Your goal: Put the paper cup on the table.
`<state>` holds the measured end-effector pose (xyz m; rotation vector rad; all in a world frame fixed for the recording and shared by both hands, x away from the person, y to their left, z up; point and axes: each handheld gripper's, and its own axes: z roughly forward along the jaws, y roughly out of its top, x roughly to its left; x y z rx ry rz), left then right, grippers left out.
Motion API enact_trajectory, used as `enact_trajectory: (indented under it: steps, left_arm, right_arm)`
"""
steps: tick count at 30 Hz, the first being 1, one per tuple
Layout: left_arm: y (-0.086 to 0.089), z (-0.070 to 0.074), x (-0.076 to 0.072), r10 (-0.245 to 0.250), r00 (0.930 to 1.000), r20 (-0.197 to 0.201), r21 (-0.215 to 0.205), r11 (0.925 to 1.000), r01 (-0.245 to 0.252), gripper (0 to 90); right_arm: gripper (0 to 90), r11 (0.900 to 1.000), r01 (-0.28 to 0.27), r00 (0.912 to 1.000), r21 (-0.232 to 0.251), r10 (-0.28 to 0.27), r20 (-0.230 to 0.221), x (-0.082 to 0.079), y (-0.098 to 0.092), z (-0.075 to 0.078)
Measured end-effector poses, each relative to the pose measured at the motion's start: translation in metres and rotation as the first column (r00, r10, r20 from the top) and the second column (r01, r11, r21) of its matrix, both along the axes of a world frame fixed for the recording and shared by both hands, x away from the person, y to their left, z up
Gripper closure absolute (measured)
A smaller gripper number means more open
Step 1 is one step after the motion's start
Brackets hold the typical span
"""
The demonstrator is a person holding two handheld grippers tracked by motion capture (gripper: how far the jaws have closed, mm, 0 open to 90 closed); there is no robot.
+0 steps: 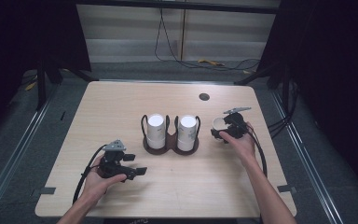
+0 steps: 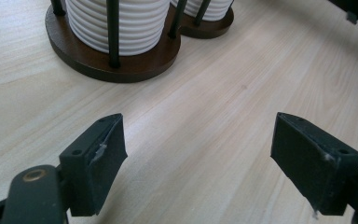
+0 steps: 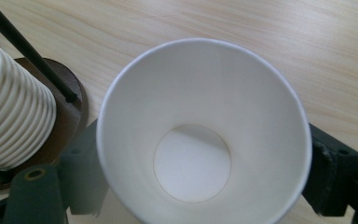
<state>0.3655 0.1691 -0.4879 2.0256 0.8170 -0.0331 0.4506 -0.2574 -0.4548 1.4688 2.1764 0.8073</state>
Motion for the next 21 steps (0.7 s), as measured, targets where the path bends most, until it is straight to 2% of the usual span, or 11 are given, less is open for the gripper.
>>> enact_trajectory:
  steps: [6, 10, 18, 21]
  left_arm:
    - [0.0, 0.002, 0.0, 0.007, 0.9999, 0.009, -0.001, 1.0, -0.007, 17.8]
    - [0.0, 0.004, -0.001, 0.01, 0.9998, 0.017, 0.001, 0.9999, -0.01, 17.8]
    - [-0.001, 0.007, -0.003, 0.02, 0.9994, 0.029, 0.015, 0.9997, -0.021, 17.9]
    - [0.001, 0.007, -0.004, 0.019, 0.9991, 0.038, 0.044, 0.9988, -0.021, 20.0]
  right_arm:
    - [16.3, 0.999, 0.005, 1.0, 0.032, -0.005, -0.001, -0.009, -0.006, -0.006]
    - [16.3, 1.0, 0.015, 0.9999, 0.02, -0.015, 0.008, -0.019, -0.006, -0.004]
    - [15.9, 0.998, 0.027, 0.9987, 0.059, -0.029, 0.041, -0.039, -0.013, 0.002]
    - [16.0, 0.996, 0.041, 0.9974, 0.082, -0.046, 0.056, -0.051, -0.016, 0.004]
